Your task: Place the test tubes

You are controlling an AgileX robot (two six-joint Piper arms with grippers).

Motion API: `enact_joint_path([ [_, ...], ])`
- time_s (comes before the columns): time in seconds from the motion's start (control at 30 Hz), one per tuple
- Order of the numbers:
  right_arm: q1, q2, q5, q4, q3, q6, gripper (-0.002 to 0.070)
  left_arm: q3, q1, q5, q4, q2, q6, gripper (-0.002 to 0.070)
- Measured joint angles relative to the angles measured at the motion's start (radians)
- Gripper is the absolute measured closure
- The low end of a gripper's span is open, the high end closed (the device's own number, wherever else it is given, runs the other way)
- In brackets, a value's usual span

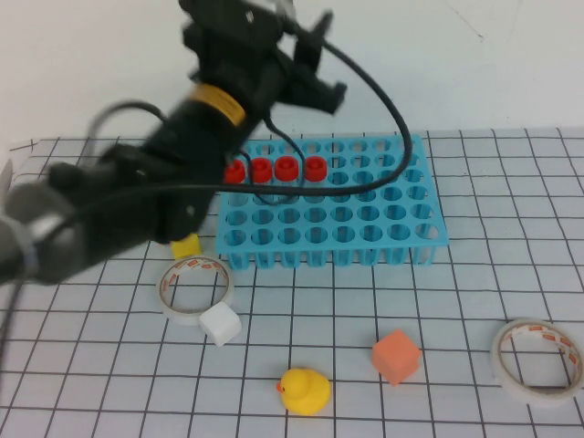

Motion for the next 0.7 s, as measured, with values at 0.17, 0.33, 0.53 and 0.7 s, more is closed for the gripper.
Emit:
enact_joint_path([
  [0.17,0.000,0.000,0.000,0.000,0.000,0.000,0.0678,0.000,0.000,0.150,0.000,-0.197,0.149,0.0475],
  [0.33,0.000,0.000,0.000,0.000,0.000,0.000,0.0678,0.000,0.000,0.331,0.000,-0.387,0.290,0.0603],
  [0.53,0.000,0.000,0.000,0.000,0.000,0.000,0.0678,0.000,0.000,0.560,0.000,-0.607,0.327,0.0668],
  [0.7,0.000,0.000,0.000,0.000,0.000,0.000,0.0678,0.022,0.000,0.664,0.000,-0.795,0.331,0.0674],
])
